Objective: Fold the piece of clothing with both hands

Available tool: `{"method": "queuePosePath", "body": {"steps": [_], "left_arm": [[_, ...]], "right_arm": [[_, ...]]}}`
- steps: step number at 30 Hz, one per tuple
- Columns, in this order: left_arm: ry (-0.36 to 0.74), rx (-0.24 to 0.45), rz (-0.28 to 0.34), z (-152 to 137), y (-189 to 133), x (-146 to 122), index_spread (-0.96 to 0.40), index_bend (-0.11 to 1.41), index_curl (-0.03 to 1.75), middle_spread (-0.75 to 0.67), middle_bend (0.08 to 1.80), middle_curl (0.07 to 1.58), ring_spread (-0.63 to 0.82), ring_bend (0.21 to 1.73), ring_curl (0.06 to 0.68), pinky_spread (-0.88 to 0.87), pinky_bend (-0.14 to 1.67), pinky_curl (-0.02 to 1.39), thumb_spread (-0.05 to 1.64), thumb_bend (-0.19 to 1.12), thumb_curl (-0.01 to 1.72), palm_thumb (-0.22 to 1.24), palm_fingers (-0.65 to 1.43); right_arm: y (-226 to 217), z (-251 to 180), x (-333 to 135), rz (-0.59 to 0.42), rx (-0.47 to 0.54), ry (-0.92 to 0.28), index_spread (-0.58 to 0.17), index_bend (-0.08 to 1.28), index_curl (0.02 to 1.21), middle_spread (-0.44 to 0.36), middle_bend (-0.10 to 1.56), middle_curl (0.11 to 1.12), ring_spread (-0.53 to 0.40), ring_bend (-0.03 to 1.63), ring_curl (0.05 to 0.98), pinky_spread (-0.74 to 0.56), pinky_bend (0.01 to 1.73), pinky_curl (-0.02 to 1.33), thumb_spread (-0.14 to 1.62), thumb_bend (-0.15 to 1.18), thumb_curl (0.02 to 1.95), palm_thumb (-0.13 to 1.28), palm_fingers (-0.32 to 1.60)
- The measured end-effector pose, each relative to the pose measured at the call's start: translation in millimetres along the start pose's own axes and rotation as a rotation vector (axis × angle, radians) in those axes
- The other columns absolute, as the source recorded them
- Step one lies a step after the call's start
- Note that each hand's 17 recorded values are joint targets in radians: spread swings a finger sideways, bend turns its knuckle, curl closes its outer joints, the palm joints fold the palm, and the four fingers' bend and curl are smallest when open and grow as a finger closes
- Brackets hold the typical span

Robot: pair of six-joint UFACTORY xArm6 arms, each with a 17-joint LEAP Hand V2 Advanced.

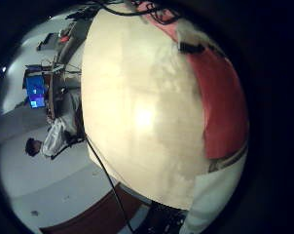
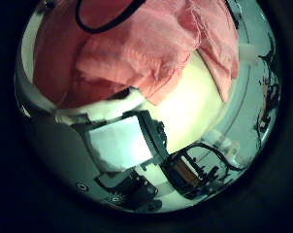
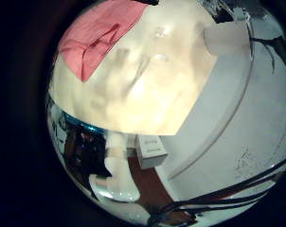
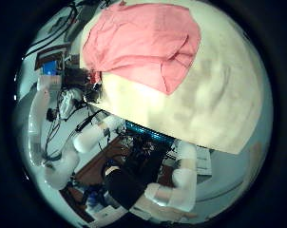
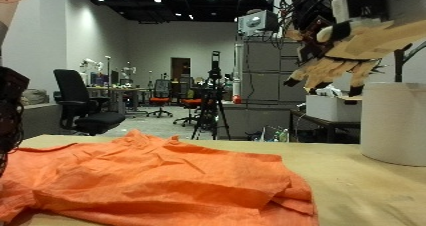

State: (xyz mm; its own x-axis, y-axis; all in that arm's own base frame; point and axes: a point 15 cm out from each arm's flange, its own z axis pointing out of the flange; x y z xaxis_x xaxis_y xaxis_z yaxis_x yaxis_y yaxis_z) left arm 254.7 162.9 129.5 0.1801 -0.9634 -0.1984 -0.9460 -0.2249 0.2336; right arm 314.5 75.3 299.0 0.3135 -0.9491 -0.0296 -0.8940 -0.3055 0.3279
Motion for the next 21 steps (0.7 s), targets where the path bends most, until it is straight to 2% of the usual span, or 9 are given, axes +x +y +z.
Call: {"method": "queuePosePath", "body": {"steps": [4,9,12,21], "left_arm": [[-0.002,0.01,0.001,-5.6,3.6,-1.9,-0.43,0.42,0.5,-0.43,0.93,0.63,-0.49,0.95,0.367,-0.63,0.84,0.44,1.14,0.0,0.32,0.44,1.27],[-0.004,0.006,0.012,-10.8,12.7,-3.1,-0.52,0.51,0.59,-0.46,1.0,0.66,-0.51,1.05,0.419,-0.67,0.92,0.48,1.24,0.01,0.3,0.51,1.21],[-0.001,0.015,0.015,-14.9,16.6,-3.7,-0.55,0.53,0.63,-0.46,1.02,0.67,-0.51,1.08,0.439,-0.69,0.95,0.5,1.28,0.0,0.29,0.52,1.18],[0.002,0.015,0.016,-29.0,25.1,-7.7,-0.59,0.53,0.74,-0.46,1.06,0.69,-0.51,1.12,0.468,-0.7,0.99,0.52,1.33,-0.01,0.27,0.55,1.14]], "right_arm": [[-7.6,12.9,-0.4,-0.022,-0.038,-0.003,-0.313,0.14,0.26,0.077,0.22,0.33,0.21,0.39,0.273,0.3,0.4,0.3,1.04,-0.02,0.27,0.19,0.19],[-40.7,23.6,-5.5,-0.067,0.009,0.003,-0.311,0.15,0.26,0.06,0.24,0.34,0.175,0.41,0.275,0.25,0.38,0.3,1.06,-0.02,0.28,0.24,0.19],[-65.5,35.9,-12.5,-0.091,0.032,0.011,-0.305,0.16,0.26,0.055,0.24,0.34,0.162,0.41,0.273,0.23,0.37,0.3,1.06,-0.02,0.28,0.26,0.19],[-100.2,84.1,-42.0,-0.162,-0.021,0.033,-0.283,0.16,0.27,0.04,0.24,0.35,0.14,0.4,0.264,0.22,0.34,0.29,1.03,-0.02,0.28,0.3,0.2]]}}
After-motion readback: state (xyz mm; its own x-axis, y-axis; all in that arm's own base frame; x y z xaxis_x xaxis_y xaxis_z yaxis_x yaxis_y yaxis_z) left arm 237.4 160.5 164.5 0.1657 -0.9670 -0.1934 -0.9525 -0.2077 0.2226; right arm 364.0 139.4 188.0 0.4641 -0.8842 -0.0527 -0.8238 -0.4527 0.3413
